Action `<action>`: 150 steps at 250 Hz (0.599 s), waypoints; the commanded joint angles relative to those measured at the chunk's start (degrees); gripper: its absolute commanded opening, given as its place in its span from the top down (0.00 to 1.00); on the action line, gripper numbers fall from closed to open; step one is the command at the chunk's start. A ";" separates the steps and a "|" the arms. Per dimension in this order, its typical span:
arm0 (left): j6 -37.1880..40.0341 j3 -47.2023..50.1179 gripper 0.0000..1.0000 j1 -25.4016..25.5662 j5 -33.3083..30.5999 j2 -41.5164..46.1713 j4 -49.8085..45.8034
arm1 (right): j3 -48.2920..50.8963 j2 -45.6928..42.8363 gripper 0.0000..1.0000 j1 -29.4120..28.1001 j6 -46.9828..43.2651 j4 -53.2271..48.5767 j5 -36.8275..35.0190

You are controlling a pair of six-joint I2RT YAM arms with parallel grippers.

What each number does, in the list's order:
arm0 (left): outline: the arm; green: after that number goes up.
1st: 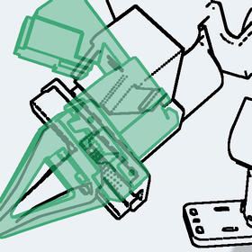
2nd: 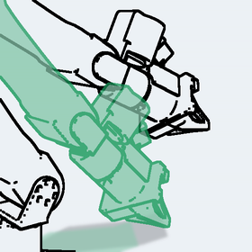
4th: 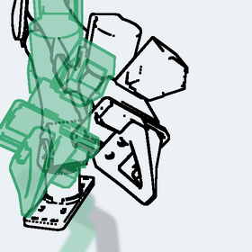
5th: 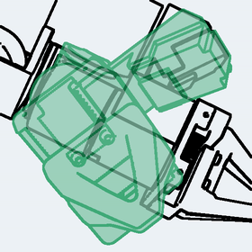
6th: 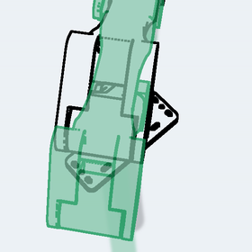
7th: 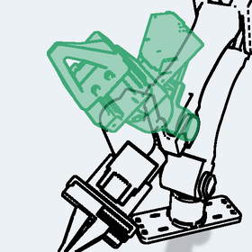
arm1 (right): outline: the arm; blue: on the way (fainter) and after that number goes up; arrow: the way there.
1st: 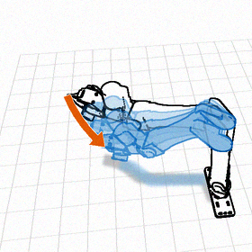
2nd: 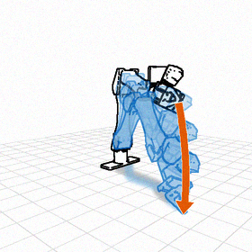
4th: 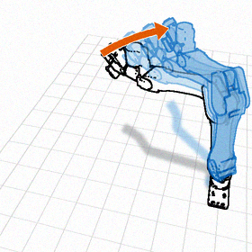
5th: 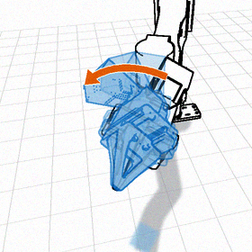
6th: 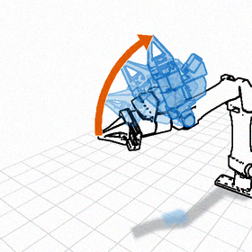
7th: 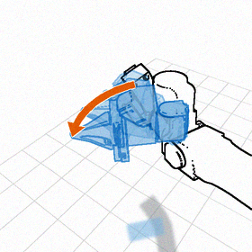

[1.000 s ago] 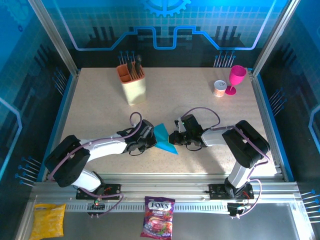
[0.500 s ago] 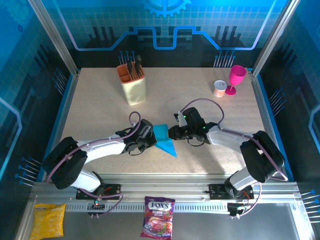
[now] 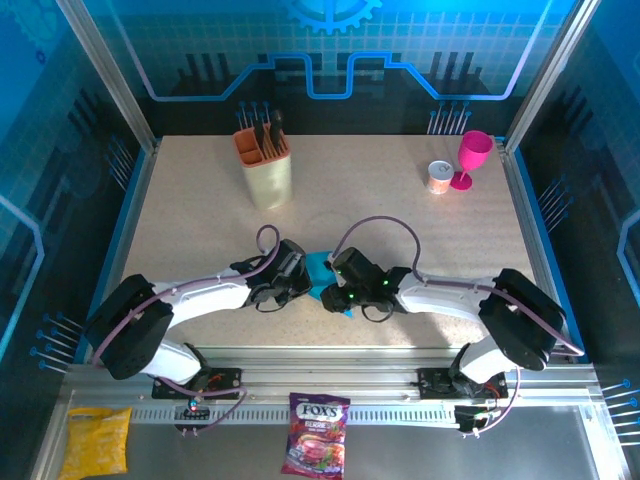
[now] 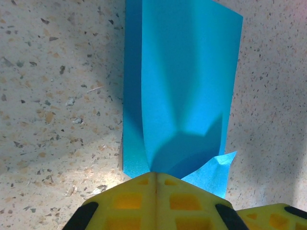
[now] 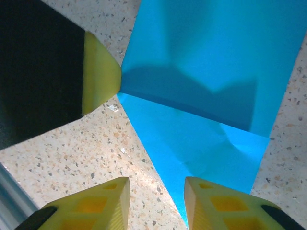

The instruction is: Fold a paper plane with a square sheet of paper (pick it up from the middle)

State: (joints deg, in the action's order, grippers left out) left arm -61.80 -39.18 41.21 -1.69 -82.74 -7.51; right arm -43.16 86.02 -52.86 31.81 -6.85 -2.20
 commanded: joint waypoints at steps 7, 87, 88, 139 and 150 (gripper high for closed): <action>-1.85 -1.43 1.00 0.36 1.49 1.48 -1.98 | -2.50 2.03 0.64 -2.16 -1.99 -2.28 -6.78; -2.27 -2.08 1.00 0.27 2.13 2.68 -2.16 | -5.97 6.53 0.63 -3.04 -3.68 -2.72 -7.93; -2.27 -2.06 1.00 0.27 2.13 2.72 -2.16 | -5.97 6.57 0.63 -3.04 -3.73 -2.72 -7.92; -2.46 -2.26 1.00 0.25 2.46 2.95 -2.16 | -6.12 9.05 0.63 -3.04 -3.65 -2.47 -8.65; -2.45 -2.20 1.00 0.27 2.46 3.00 -2.16 | -6.05 9.29 0.63 -3.07 -3.60 -2.50 -9.04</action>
State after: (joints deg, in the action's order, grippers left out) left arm -63.13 -40.01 41.21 -0.43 -80.99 -7.92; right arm -48.23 93.89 -55.13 28.84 -8.14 -9.26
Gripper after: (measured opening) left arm 0.052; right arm 0.370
